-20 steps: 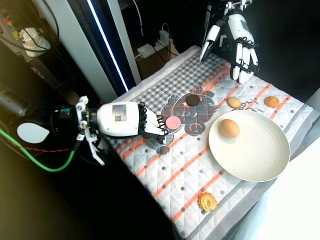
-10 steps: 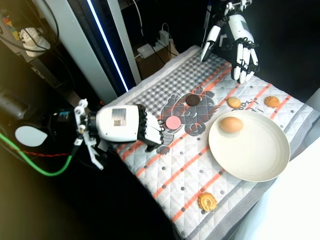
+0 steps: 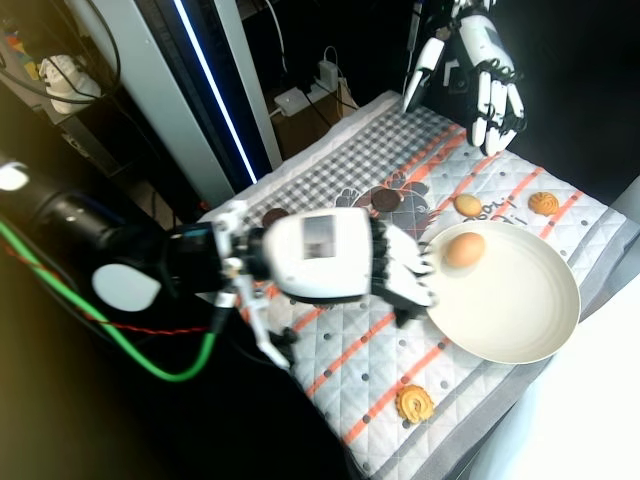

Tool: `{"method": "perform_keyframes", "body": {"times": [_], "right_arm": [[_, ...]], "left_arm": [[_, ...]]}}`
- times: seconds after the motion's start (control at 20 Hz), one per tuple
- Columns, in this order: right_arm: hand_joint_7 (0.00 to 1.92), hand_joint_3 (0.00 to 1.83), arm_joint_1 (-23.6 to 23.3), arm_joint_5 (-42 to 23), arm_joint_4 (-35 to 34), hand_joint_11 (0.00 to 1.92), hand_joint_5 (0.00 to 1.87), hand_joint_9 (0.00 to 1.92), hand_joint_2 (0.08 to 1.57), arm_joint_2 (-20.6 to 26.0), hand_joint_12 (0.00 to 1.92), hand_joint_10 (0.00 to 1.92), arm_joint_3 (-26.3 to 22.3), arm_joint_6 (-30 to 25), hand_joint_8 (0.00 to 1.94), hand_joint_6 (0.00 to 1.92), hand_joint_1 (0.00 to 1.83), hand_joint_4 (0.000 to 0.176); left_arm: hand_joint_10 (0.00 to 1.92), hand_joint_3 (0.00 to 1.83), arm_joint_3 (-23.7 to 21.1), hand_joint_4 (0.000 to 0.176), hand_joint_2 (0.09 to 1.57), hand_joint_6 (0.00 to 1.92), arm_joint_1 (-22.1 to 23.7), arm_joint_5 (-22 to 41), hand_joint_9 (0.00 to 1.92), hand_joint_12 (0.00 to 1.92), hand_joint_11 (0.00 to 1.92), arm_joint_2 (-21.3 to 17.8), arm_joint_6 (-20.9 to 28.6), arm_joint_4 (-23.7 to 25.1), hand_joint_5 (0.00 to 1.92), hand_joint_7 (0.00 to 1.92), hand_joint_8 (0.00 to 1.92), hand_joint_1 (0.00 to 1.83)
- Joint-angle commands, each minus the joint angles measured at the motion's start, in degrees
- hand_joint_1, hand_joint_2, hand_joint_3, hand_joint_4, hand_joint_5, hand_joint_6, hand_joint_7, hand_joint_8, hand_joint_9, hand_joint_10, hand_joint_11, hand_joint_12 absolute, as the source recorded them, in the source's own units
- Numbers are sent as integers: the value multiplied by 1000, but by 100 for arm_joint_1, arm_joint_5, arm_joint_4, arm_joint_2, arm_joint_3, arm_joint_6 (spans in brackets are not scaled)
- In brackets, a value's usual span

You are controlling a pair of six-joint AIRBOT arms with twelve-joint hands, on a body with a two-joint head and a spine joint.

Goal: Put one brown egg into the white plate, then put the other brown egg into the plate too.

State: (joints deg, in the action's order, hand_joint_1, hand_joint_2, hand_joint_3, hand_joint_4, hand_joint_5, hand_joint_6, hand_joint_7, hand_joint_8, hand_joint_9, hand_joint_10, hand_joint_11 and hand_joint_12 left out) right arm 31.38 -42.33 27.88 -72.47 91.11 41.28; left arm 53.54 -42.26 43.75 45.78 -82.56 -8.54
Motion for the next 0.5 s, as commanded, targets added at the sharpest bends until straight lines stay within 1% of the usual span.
{"method": "perform_keyframes", "body": {"times": [0.0, 0.05, 0.1, 0.15, 0.2, 0.25, 0.3, 0.35, 0.4, 0.45], "right_arm": [[1247, 0, -146, -262, -64, 1017, 1048, 1170, 1041, -93, 1222, 709, 94, 20, 581, 883, 1258, 0], [1284, 0, -286, -48, 80, 1092, 1064, 1219, 1031, -280, 1189, 684, 250, 20, 518, 857, 1263, 0], [1265, 2, -415, 165, 215, 1115, 1054, 1234, 1035, -471, 1202, 681, 398, 20, 566, 858, 1260, 0], [1188, 4, -473, 300, 292, 1018, 1039, 1167, 1052, -610, 1286, 729, 519, 20, 732, 846, 1250, 0], [1133, 3, -509, 431, 353, 940, 993, 1108, 1074, -731, 1354, 799, 629, 20, 853, 886, 1242, 0], [911, 0, -524, 488, 365, 691, 765, 916, 1002, -800, 1399, 805, 693, 20, 673, 433, 993, 0], [676, 0, -533, 520, 365, 413, 446, 679, 949, -826, 1285, 634, 727, 20, 416, 96, 783, 12], [494, 0, -533, 543, 365, 37, 108, 489, 892, -827, 1144, 225, 733, 20, 58, 3, 575, 39], [494, 0, -533, 544, 365, 37, 108, 489, 892, -827, 1144, 225, 718, 20, 58, 3, 575, 39], [441, 0, -533, 544, 362, 7, 26, 464, 876, -826, 1094, 106, 679, 20, 12, 0, 530, 47]], "left_arm": [[17, 0, -3, 162, 906, 7, 100, 698, 480, 1018, 0, -25, 34, 24, 281, 393, 12, 663], [14, 0, -3, 164, 905, 4, 119, 706, 490, 1042, 0, -13, 34, 63, 291, 401, 6, 664], [10, 0, -4, 166, 902, 2, 121, 736, 492, 1087, 0, -10, 34, 83, 293, 401, 3, 667], [5, 2, -5, 159, 908, 1, 120, 764, 482, 1101, 0, -11, 34, 93, 292, 394, 0, 665], [0, 1, -5, 154, 908, 0, 124, 784, 462, 1103, 0, -11, 34, 112, 288, 382, 0, 672], [0, 0, -5, 151, 906, 0, 135, 789, 459, 1104, 0, -11, 34, 126, 286, 382, 1, 698], [0, 0, -6, 143, 905, 1, 153, 795, 453, 1134, 0, -7, 34, 137, 291, 386, 1, 723], [3, 1, -10, 131, 907, 5, 155, 819, 448, 1145, 0, -6, 34, 141, 304, 385, 0, 740], [3, 1, -13, 131, 907, 5, 151, 839, 448, 1145, 0, -7, 34, 141, 304, 385, 0, 740], [2, 1, -21, 134, 909, 2, 151, 862, 446, 1130, 0, -11, 34, 134, 300, 388, 1, 736]]}}
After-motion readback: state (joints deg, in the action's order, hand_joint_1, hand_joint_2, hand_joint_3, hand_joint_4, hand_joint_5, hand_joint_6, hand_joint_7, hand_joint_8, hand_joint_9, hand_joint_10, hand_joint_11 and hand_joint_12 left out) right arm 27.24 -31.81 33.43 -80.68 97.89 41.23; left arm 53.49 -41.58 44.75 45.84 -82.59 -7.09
